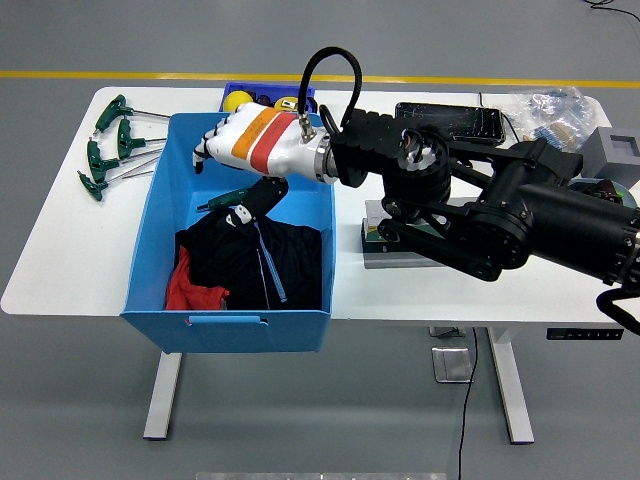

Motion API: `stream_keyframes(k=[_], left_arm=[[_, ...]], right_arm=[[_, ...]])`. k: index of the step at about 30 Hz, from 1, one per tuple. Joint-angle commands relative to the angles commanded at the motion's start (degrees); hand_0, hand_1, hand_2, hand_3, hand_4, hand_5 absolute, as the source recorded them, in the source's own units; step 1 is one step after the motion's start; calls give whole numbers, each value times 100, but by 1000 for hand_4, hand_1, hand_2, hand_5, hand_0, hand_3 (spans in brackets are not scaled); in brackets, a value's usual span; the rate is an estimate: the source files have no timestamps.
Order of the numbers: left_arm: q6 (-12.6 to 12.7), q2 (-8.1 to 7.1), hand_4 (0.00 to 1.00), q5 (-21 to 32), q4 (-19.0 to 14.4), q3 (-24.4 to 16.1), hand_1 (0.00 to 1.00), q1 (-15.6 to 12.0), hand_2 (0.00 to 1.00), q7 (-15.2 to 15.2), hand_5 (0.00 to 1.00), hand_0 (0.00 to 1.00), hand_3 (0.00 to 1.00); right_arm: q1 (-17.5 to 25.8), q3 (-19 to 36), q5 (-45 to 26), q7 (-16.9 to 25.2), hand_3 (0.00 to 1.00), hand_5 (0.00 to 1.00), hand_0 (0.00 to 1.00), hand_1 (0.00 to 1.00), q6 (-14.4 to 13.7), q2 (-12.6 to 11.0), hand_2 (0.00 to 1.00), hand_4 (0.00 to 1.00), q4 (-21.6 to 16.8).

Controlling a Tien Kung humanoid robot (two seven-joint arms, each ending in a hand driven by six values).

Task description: Lift tool from toolbox,place it in box,lift tool from toolbox,place it in box

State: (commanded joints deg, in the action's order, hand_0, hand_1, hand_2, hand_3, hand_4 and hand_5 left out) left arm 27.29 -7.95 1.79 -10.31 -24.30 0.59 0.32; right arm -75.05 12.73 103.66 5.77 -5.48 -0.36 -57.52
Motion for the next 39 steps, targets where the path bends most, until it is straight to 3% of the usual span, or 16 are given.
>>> stream_keyframes(k=[2, 3, 8, 9, 15, 21, 29, 34, 39], left_arm=[[1, -2, 719, -14, 0, 2, 460, 8, 470, 6, 638, 519, 663], [0, -3, 719, -26, 0, -1, 460, 11, 470, 11, 639, 520, 663], [10, 4, 719, -117, 0, -68, 460, 28, 470, 31, 639, 520, 663], [15, 5, 718, -54, 0, -2, 461, 40, 470, 21, 637, 520, 662], [35, 22, 717, -27, 0, -4, 465, 41, 470, 21, 637, 522, 662], [53, 38, 716, 33, 0, 62, 467, 10, 473, 21, 637, 522, 661], [36, 45, 716, 315, 0, 364, 464, -4, 473, -7, 636, 526, 661], [11, 57, 716, 775, 0, 790, 467, -29, 473, -92, 638, 526, 661], [27, 85, 715, 839, 0, 809, 468, -53, 473, -113, 640, 526, 660]], right_arm=[[-24, 198, -323, 116, 747, 618, 704, 711, 9, -116, 788, 953, 26], [-35, 265, -533, 188, 849, 810, 937, 848, 29, -175, 855, 998, 40], [32, 630, -1566, 411, 849, 810, 937, 848, 231, -454, 855, 998, 42], [81, 756, -1812, 450, 891, 857, 988, 899, 320, -564, 885, 998, -3], [169, 1133, -3139, 552, 905, 889, 998, 911, 586, -1213, 892, 998, -136], [361, 1592, -4212, 387, 906, 900, 998, 916, 791, -1811, 889, 998, -205], [530, 2139, -5257, 271, 904, 914, 998, 912, 975, -2345, 886, 998, -138], [774, 2590, -5876, 140, 884, 913, 991, 905, 1153, -2645, 876, 998, -129], [1071, 3010, -6212, 70, 878, 915, 978, 897, 1221, -2901, 868, 998, -181]])
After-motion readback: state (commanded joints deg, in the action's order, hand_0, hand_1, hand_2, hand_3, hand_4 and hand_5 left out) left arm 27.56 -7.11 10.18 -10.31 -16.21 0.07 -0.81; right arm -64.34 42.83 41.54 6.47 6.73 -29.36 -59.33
